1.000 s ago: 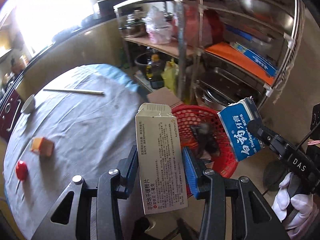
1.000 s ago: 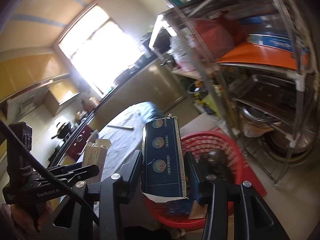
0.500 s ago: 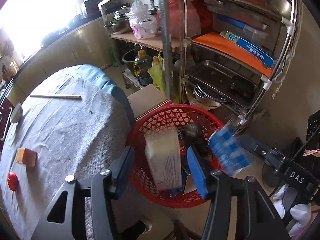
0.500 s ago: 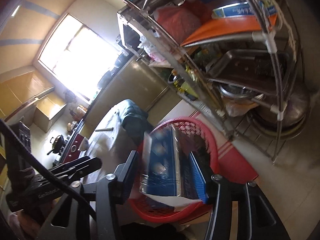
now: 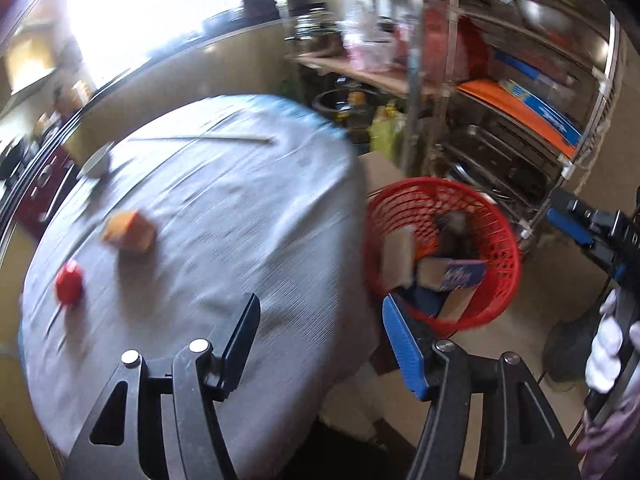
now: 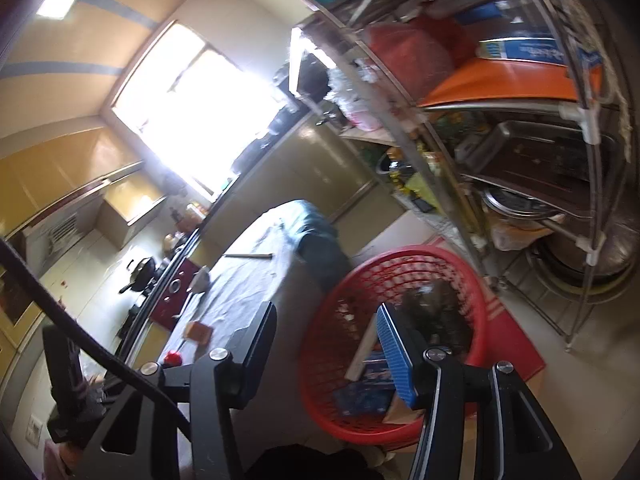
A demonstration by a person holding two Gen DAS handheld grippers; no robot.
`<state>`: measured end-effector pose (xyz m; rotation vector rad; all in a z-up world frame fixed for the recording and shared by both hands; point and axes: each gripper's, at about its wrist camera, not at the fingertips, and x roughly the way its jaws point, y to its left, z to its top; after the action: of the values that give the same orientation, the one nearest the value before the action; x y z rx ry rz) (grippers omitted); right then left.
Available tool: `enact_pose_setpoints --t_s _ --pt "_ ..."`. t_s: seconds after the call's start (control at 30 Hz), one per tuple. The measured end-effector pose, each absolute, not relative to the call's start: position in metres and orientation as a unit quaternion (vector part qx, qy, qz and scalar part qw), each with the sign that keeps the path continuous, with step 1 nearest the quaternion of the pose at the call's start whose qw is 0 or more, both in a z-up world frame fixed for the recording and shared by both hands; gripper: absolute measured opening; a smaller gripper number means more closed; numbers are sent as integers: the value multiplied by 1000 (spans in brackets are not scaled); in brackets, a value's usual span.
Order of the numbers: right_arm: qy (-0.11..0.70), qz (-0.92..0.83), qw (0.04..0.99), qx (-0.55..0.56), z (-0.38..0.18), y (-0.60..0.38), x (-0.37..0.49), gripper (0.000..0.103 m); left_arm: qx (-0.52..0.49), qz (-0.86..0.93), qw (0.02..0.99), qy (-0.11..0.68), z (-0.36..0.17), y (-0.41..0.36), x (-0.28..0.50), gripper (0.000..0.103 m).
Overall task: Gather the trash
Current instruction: 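Bring both tools back over the table toward the red net bag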
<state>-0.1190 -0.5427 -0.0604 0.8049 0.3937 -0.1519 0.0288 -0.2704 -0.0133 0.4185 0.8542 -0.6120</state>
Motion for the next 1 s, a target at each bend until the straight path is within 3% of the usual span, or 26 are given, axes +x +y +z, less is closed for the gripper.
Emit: enact_pose_setpoints --t_s 0.37,0.6,0.7,1.0 --pt "206 14 929 306 -11 -457 -83 56 105 -152 920 347 30 -101 18 67" --pt "217 86 936 263 16 -394 -65 56 83 -90 952 280 57 -40 9 69" --pt "209 125 933 266 24 -369 -64 56 73 -72 960 260 62 -20 5 78" --pt "183 242 916 262 48 -282 -79 66 45 -35 970 237 66 30 -7 79"
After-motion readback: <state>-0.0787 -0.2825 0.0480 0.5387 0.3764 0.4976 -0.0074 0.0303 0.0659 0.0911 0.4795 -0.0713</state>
